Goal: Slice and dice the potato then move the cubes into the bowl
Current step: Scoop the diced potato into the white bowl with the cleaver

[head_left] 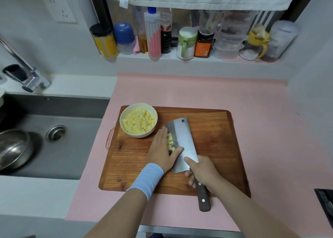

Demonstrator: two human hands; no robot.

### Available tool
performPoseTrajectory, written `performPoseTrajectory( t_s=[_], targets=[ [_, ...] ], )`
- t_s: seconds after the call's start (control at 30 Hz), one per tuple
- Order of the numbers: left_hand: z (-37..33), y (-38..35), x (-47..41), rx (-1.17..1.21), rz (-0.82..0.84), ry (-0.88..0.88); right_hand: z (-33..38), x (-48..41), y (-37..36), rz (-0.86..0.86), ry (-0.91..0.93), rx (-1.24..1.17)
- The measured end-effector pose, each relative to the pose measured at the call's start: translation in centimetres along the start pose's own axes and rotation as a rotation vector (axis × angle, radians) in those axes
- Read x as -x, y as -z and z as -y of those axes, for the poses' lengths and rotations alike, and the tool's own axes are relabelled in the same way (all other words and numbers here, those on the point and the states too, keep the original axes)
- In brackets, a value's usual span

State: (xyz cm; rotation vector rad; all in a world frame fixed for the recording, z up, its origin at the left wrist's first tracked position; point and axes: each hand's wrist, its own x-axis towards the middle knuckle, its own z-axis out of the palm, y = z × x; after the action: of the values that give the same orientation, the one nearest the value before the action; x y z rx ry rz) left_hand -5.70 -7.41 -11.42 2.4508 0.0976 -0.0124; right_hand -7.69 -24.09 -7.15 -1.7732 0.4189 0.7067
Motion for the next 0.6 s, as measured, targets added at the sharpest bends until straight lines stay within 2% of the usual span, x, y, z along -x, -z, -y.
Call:
performPoseTrajectory(
  t_s=[0.27, 0.43, 0.6],
  targets=[
    [0.3, 0.2, 0.2, 0.141, -0.001, -0.025, 0.0, 0.9, -3.2, 0.086, -0.053, -0.065],
    [-1.2, 1.3, -0.7, 0.059, 0.003, -0.172, 1.1, 2.3, -2.5, 0.011, 0.047, -0.083],
    [-3.8, 5.5, -4.2, 0.026, -0.036, -0.280, 5.6, 3.1, -2.1, -0.039, 0.174, -0.118]
  ],
)
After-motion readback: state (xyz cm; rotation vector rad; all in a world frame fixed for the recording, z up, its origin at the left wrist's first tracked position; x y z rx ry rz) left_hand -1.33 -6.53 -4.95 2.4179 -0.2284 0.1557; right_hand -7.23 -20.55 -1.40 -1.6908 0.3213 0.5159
